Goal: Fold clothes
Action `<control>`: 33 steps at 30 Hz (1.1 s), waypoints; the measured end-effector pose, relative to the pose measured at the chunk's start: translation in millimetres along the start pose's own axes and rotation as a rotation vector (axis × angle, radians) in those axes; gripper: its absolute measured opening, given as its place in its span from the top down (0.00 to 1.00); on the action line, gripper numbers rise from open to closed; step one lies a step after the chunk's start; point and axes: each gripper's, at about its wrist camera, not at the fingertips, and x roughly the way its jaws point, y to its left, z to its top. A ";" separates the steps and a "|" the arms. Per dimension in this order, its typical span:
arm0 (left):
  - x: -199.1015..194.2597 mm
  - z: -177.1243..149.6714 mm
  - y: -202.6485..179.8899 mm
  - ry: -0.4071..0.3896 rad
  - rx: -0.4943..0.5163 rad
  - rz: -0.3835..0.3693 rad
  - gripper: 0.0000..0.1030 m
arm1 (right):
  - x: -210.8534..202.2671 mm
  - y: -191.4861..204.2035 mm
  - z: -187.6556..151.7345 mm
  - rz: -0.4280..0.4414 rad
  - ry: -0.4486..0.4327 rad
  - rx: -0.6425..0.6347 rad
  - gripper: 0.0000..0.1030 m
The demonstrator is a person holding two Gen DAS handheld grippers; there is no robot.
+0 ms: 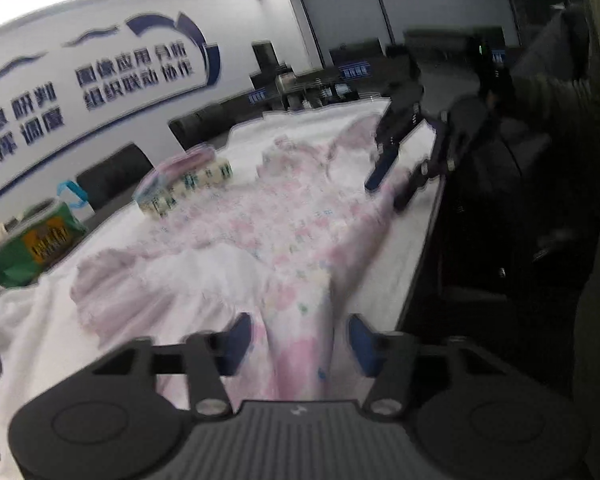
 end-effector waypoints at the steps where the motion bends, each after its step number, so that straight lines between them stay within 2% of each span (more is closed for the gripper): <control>1: 1.5 -2.7 2.6 0.016 -0.015 -0.002 0.84 | -0.6 -1.2 -1.0 -0.001 0.001 0.003 0.63; 2: 3.0 -5.4 5.3 0.033 -0.030 -0.004 0.95 | -0.5 -2.6 -2.1 -0.002 0.004 0.008 0.63; 4: 1.4 -8.3 9.5 0.039 -0.053 -0.018 0.98 | 0.2 -5.5 -4.0 0.000 0.006 0.019 0.73; 6: -5.6 -7.2 9.7 0.035 -0.059 -0.046 0.99 | 1.5 -8.1 -4.1 0.024 0.003 0.037 0.98; 12: -16.2 -8.7 -1.1 0.090 -0.077 -0.143 1.00 | -13.5 -6.7 -5.2 0.125 0.020 0.052 0.99; 16: -24.1 -7.7 16.2 0.055 -0.153 -0.126 1.00 | -20.9 -10.2 -4.6 0.161 -0.001 0.071 0.99; 20: -29.4 11.7 39.0 -0.013 -0.188 -0.154 1.00 | -22.6 -22.8 4.9 0.159 -0.024 0.041 0.99; 22: -19.3 21.6 55.7 0.001 -0.176 -0.139 1.00 | -23.4 -34.0 11.4 0.149 -0.042 0.028 0.99; 26: 11.8 38.0 86.2 0.059 -0.135 -0.093 0.99 | 1.0 -66.9 31.0 0.017 -0.024 -0.048 0.99; 28: 35.5 42.7 105.4 0.096 -0.171 -0.051 0.99 | 21.8 -81.4 39.7 -0.031 -0.001 -0.078 0.99; 30: 59.9 46.0 122.8 0.140 -0.206 0.003 0.91 | 45.0 -95.8 45.1 -0.078 0.028 -0.084 0.98; 32: 73.4 44.4 133.6 0.183 -0.241 0.043 0.82 | 59.6 -107.1 46.3 -0.121 0.067 -0.063 0.90; 33: 74.8 42.9 136.8 0.191 -0.250 0.048 0.80 | 54.6 -109.5 44.3 -0.137 0.062 -0.060 0.77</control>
